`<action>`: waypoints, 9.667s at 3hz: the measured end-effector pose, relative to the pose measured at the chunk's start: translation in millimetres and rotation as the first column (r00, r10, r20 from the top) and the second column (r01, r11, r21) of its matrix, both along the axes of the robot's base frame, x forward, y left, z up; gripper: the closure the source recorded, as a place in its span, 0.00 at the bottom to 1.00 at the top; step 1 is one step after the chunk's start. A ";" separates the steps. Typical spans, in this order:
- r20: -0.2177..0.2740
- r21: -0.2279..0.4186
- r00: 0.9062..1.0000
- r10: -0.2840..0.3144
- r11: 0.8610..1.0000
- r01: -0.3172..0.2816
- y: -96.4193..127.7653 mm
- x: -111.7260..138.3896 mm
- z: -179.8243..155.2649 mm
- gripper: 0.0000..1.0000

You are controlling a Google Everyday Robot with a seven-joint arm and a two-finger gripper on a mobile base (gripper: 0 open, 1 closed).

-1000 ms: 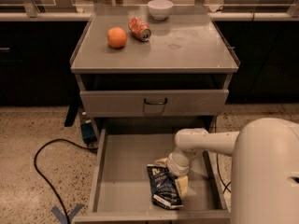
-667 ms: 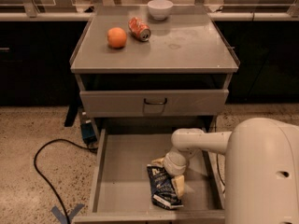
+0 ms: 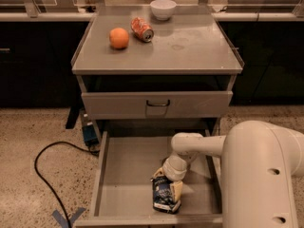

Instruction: Pick blue chip bag from middle drawer and place on counter

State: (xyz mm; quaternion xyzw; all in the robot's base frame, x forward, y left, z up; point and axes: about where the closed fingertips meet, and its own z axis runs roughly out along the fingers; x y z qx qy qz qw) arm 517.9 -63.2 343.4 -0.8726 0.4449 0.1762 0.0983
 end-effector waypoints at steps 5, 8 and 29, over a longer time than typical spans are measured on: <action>0.117 0.206 0.992 -0.046 0.978 0.021 -43.0 10.5 166.6 1.00; 0.214 0.316 0.972 -0.098 0.948 0.026 -75.2 24.1 277.5 1.00; 0.699 0.490 0.668 -0.256 0.852 -0.186 -59.0 306.8 544.0 0.00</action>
Offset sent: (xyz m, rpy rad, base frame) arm 0.0044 -0.0240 0.0735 0.1310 -0.0308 -0.0571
